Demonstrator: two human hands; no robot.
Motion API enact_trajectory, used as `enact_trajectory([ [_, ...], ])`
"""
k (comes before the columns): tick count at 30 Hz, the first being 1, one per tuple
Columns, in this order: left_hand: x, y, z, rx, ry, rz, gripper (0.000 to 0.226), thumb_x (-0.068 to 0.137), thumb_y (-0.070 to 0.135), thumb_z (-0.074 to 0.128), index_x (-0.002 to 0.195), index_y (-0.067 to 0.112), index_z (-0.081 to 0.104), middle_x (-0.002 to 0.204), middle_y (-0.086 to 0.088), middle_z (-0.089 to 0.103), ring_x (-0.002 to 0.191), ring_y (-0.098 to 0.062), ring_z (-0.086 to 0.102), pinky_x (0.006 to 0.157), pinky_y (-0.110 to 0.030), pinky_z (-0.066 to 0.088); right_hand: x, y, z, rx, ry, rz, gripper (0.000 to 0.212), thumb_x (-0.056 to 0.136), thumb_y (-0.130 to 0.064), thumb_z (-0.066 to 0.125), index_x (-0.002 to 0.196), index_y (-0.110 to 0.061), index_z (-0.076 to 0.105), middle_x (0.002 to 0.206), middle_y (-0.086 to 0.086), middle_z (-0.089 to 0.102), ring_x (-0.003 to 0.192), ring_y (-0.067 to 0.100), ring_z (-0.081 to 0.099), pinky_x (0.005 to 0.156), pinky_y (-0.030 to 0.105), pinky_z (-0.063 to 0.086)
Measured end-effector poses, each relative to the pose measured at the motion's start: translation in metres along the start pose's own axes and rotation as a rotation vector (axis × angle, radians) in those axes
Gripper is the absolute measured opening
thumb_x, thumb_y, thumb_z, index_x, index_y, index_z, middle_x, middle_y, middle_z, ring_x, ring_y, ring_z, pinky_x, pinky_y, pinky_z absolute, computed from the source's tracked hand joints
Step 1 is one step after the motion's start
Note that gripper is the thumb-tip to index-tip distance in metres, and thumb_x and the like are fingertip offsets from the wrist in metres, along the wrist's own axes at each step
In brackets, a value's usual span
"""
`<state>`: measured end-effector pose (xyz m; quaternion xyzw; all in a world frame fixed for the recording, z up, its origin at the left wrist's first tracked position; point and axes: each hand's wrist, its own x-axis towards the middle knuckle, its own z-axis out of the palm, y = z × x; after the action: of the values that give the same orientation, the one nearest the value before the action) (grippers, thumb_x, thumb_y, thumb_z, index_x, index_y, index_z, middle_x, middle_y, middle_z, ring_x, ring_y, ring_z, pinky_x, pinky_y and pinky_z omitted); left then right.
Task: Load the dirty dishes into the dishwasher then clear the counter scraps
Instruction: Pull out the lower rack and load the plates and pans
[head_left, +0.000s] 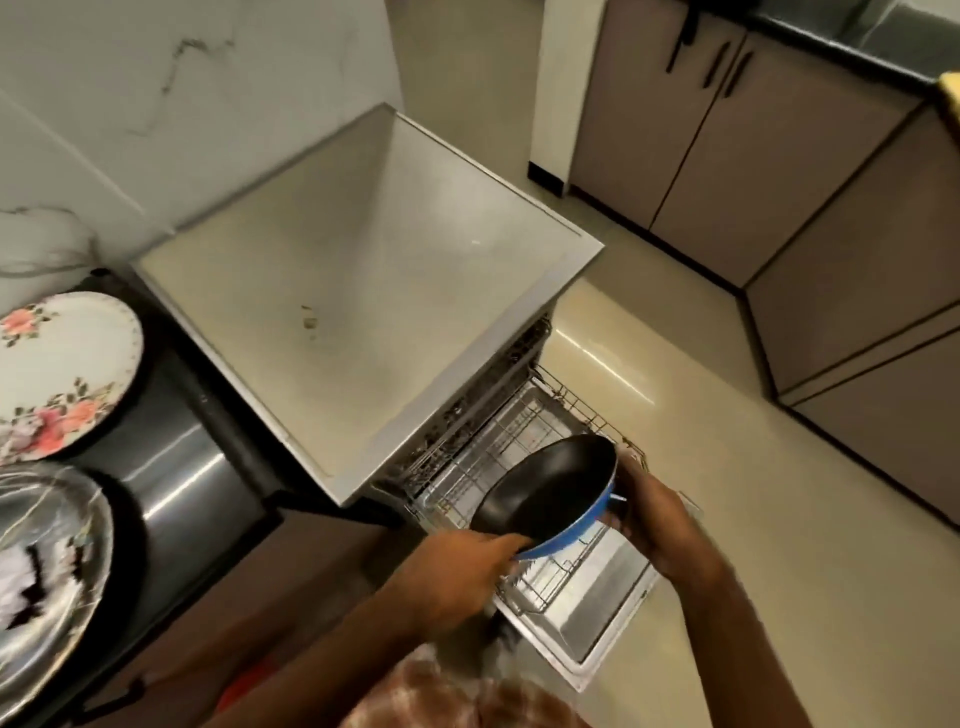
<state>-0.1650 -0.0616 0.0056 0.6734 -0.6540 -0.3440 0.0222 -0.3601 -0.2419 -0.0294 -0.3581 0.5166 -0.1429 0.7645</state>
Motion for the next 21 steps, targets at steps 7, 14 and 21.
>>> enact_trajectory([
  [7,0.111,-0.029,0.061,-0.199,-0.096,-0.206,0.022,0.103,0.016,0.049,0.124,0.019,0.054,0.1,0.003,0.065,0.088,-0.015,0.064,0.074,-0.021,0.048,0.061,0.067,-0.027,0.118,0.172,0.148,0.032,0.109,-0.031,0.049,0.13,-0.013,0.065,0.121,0.017,0.072,0.103,0.031,0.075,0.087,0.037,0.061],
  [14,0.237,-0.114,0.126,-0.282,-0.033,-0.392,0.033,0.101,0.01,0.051,0.131,0.02,0.058,0.105,-0.004,0.065,0.086,-0.014,0.065,0.062,-0.019,0.051,0.152,0.121,-0.037,0.034,0.16,0.195,0.049,0.102,-0.028,0.065,0.147,-0.02,0.051,0.122,0.006,0.073,0.097,0.021,0.077,0.09,0.035,0.061],
  [21,0.339,-0.194,0.173,-0.179,0.215,-0.555,0.041,0.1,0.0,0.047,0.138,0.011,0.057,0.126,-0.021,0.062,0.116,-0.036,0.062,0.1,-0.04,0.051,0.227,0.134,-0.03,-0.023,0.092,0.08,0.045,0.101,-0.033,0.065,0.144,-0.03,0.053,0.126,0.002,0.071,0.101,0.015,0.076,0.096,0.036,0.06],
])
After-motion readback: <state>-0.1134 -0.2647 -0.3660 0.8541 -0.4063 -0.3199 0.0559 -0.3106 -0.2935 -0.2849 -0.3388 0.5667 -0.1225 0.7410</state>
